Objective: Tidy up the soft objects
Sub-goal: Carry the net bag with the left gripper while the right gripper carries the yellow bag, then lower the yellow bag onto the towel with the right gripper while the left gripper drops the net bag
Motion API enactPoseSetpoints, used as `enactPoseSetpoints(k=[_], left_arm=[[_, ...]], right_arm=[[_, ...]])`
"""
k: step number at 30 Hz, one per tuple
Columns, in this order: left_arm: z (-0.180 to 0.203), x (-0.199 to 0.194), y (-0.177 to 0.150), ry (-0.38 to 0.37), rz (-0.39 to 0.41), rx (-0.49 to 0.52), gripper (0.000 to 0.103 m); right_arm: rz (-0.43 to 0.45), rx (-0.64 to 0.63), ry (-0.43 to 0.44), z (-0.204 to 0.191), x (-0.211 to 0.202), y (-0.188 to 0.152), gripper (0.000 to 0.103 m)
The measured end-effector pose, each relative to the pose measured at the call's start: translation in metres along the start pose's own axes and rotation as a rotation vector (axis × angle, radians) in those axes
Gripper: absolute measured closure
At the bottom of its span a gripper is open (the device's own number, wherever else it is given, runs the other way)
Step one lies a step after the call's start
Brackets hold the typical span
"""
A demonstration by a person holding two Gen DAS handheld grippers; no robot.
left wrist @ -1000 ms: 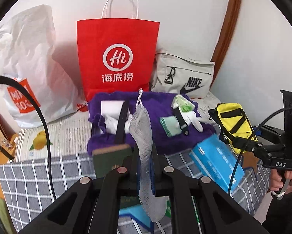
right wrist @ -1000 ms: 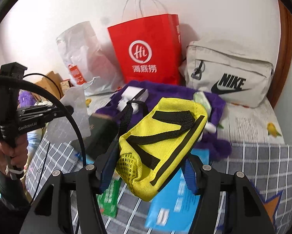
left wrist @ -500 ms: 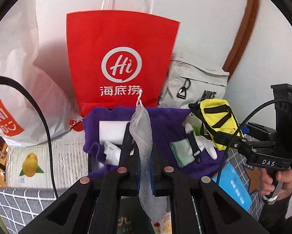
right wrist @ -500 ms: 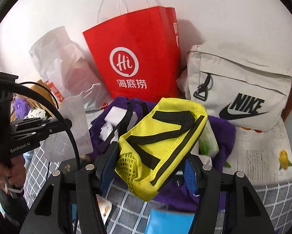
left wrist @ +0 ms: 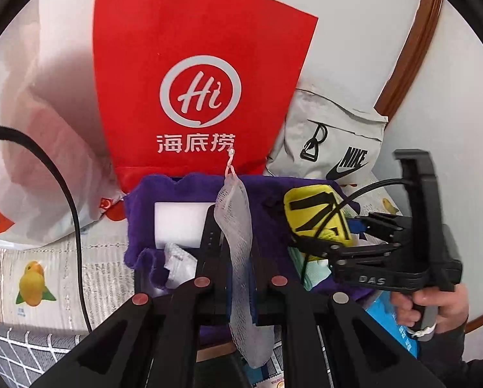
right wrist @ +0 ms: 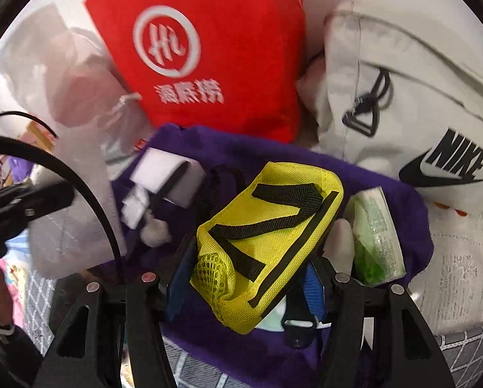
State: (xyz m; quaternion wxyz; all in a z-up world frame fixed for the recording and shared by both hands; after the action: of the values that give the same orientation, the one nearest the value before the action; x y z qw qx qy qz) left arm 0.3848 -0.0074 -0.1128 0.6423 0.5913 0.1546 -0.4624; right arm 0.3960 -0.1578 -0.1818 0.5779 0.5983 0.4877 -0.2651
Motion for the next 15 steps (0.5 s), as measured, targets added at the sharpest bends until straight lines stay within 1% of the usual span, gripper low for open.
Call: enactPoseSetpoints(k=[2, 7, 9, 12, 14, 15], left_arm=[[0.002, 0.004, 0.000, -0.007, -0.007, 0.006, 0.095], [0.001, 0.013, 0.000, -0.027, -0.019, -0.005, 0.095], [-0.002, 0.019, -0.001, -0.031, -0.033, -0.013, 0.095], [-0.006, 0.027, -0.004, -0.035, -0.047, -0.031, 0.095], [-0.008, 0.032, -0.005, -0.036, -0.055, -0.036, 0.095], [-0.007, 0.034, -0.006, -0.040, -0.055, -0.038, 0.095]], right_arm=[[-0.015, 0.003, -0.015, 0.004, 0.009, -0.002, 0.043], [-0.077, 0.010, -0.018, 0.014, 0.031, -0.012, 0.043], [-0.087, 0.026, -0.011, 0.017, 0.037, -0.014, 0.043], [-0.106, 0.016, -0.002, 0.017, 0.038, -0.014, 0.040], [-0.108, 0.006, 0.002, 0.015, 0.038, -0.014, 0.033], [-0.112, 0.003, 0.006, 0.014, 0.038, -0.015, 0.032]])
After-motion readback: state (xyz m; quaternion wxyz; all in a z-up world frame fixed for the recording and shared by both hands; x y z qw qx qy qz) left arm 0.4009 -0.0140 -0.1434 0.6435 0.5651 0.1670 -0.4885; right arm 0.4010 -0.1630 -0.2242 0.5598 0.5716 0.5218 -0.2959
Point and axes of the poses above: each gripper's, at about its wrist camera, not at the fingertips, and x roughly the way its jaws point, z to its right, y to its top, the point moved 8 cm from there along x, roughly the way its jaws point, and after that the axes turned 1 degree about -y, right-handed, at the moved point
